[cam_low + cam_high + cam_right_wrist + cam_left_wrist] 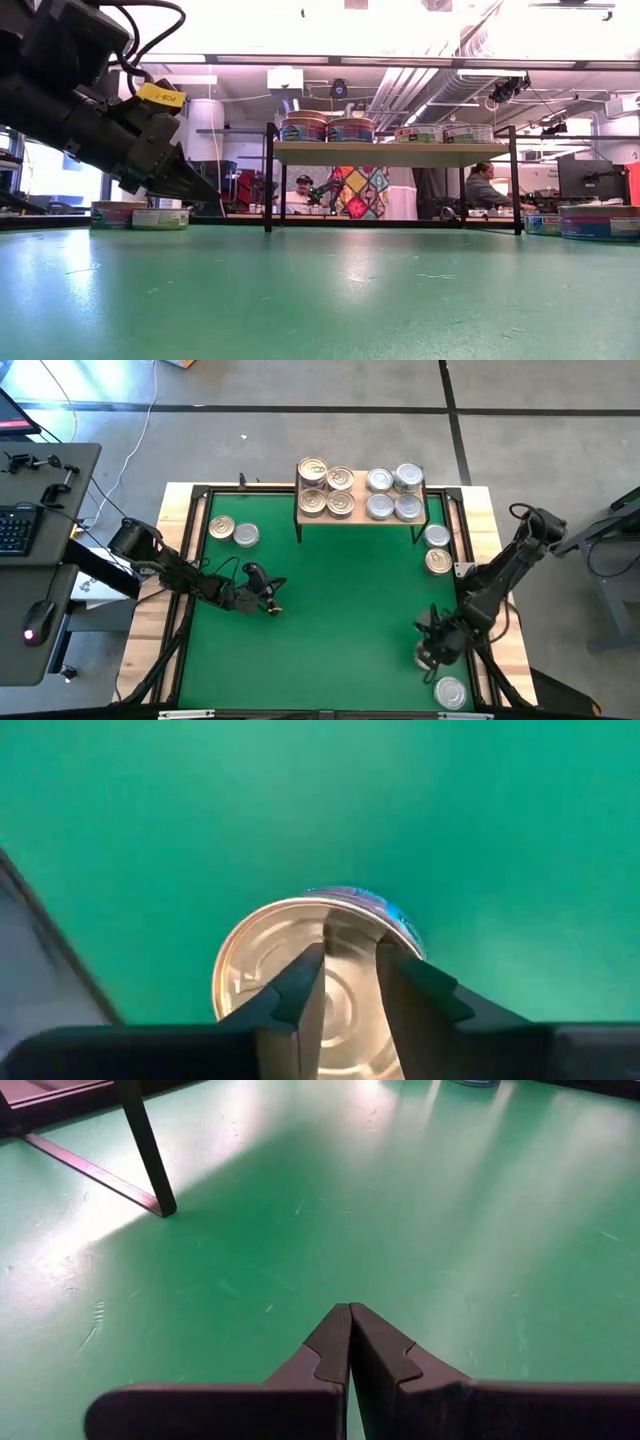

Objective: Stack canned seafood by type on shelf
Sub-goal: Stack the blue pink tuna can on top of the blue pink tuna can on the shelf

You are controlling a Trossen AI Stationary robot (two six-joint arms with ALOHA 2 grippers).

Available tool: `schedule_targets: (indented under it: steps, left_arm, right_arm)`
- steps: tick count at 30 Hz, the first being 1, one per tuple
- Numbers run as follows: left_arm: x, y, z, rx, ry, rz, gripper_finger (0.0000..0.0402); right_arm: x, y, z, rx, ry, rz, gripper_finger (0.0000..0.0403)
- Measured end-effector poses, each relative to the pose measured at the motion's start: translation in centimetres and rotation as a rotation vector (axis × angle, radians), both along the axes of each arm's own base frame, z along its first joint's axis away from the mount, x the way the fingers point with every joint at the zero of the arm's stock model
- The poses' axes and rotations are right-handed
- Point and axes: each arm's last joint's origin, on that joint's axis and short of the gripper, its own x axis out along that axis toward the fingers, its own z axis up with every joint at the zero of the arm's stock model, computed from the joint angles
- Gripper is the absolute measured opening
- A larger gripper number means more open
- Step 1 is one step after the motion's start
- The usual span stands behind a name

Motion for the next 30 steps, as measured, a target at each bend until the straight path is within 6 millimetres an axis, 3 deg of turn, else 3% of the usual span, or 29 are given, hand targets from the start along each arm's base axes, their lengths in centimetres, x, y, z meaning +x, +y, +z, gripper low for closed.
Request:
schedule_targets:
  steps: [5,8,12,16,19,22,30]
  left_arm:
    - [0.0,0.0,0.0,-0.004,-0.005,0.001,0.0]
    - [0.0,0.0,0.0,-0.004,-0.007,0.001,0.0]
    - [0.1,0.0,0.1,-0.008,-0.015,0.001,0.0]
    - [0.7,-0.3,0.7,-0.021,-0.051,-0.028,0.0]
    - [2.1,-0.9,1.8,-0.001,-0.051,-0.113,0.0]
    - [4.0,-1.4,3.0,0.037,-0.049,-0.201,0.0]
    - [8.4,-2.1,4.3,0.143,-0.039,-0.304,0.0]
  right_arm:
    - [3.3,-1.3,0.4,-0.194,-0.326,0.051,0.0087]
    - [5.2,-1.6,1.7,-0.334,-0.57,0.068,0.0087]
    - [6.5,-1.5,2.9,-0.396,-0.673,0.194,0.0087]
    - [6.3,-0.9,3.8,-0.338,-0.595,0.279,0.0087]
    - [5.5,-0.6,3.5,-0.21,-0.469,0.32,0.0087]
    - [4.6,-0.7,2.4,-0.135,-0.361,0.327,0.0087]
    - [3.8,-2.9,-1.6,-0.185,-0.172,0.276,0.0087]
